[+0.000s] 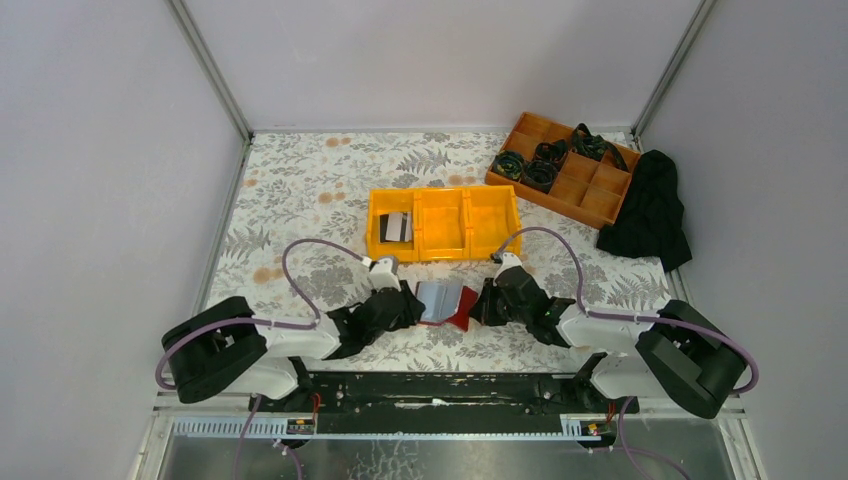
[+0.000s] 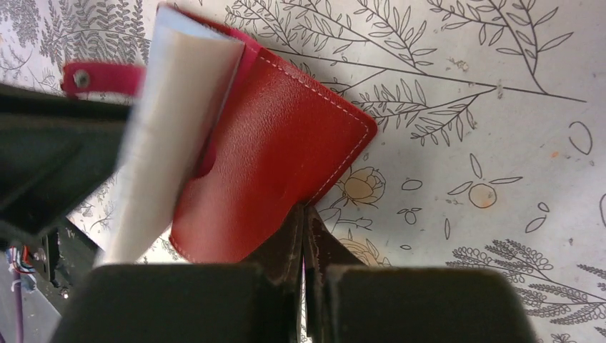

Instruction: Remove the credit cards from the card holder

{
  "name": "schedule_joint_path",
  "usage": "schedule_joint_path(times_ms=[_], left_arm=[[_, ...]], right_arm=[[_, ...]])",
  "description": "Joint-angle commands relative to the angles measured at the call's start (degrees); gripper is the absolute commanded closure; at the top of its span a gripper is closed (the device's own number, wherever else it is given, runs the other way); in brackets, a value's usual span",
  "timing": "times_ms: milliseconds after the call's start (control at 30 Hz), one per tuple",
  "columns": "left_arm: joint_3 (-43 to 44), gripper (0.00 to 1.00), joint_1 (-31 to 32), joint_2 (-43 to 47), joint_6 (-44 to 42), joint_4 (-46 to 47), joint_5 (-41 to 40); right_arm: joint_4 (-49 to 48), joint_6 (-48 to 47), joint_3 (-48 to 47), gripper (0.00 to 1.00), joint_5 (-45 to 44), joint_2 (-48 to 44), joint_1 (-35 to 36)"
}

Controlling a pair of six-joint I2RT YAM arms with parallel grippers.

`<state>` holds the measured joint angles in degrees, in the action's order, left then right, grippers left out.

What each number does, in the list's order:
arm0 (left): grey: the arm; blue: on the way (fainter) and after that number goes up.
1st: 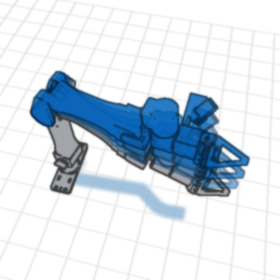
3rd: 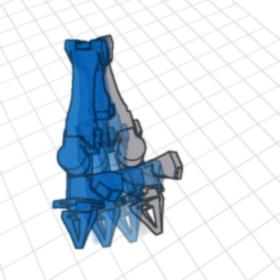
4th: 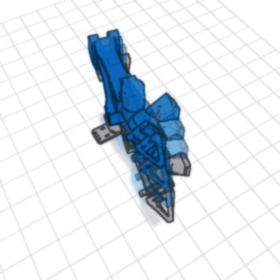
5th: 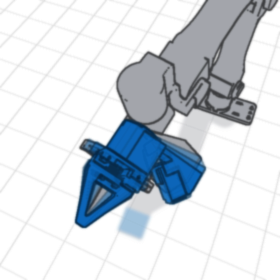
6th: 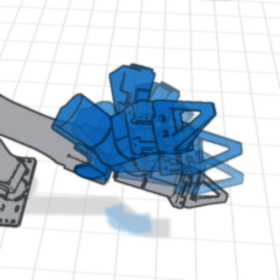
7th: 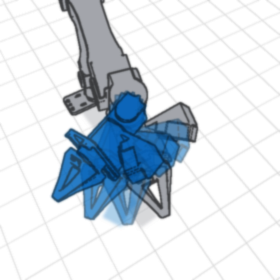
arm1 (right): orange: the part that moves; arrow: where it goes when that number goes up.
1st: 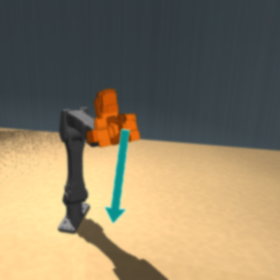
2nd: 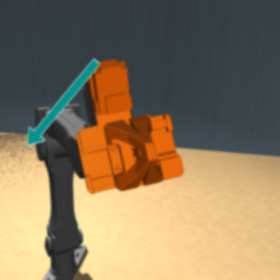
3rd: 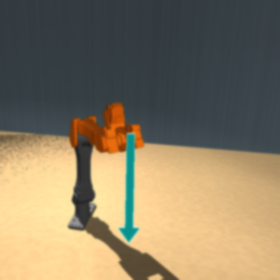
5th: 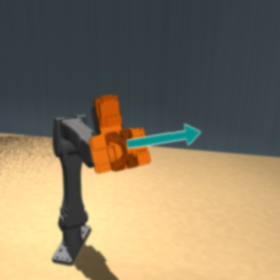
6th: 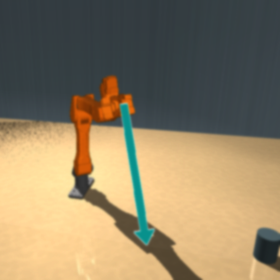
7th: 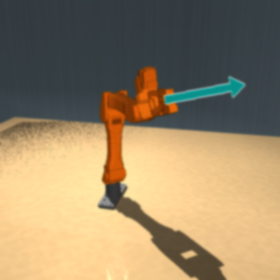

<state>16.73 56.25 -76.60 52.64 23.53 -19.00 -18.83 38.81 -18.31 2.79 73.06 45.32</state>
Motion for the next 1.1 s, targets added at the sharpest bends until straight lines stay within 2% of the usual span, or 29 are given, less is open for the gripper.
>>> schedule_joint_path(times_ms=[0, 133, 433, 1067], left_arm=[[4.3, 0.64, 7.6, -0.5, 3.6, -6.7, -1.2], [8.3, 0.64, 11.2, 0.0, 3.5, -12.3, -4.5], [9.5, 0.64, 11.3, -0.2, 2.7, -13.7, -6.0], [17.5, 0.64, 11.2, -5.8, -2.1, -16.9, -5.5]], right_arm=[[0.4, -1.4, -3.6, 1.0, 0.6, -1.1, -0.1], [2.9, -1.9, -4.3, 1.0, -0.5, -3.6, -0.1], [11.0, -3.8, -5.2, 1.0, -4.4, -12.8, -0.1], [16.2, -5.8, -7.2, 1.0, -6.3, -17.7, -0.1]])
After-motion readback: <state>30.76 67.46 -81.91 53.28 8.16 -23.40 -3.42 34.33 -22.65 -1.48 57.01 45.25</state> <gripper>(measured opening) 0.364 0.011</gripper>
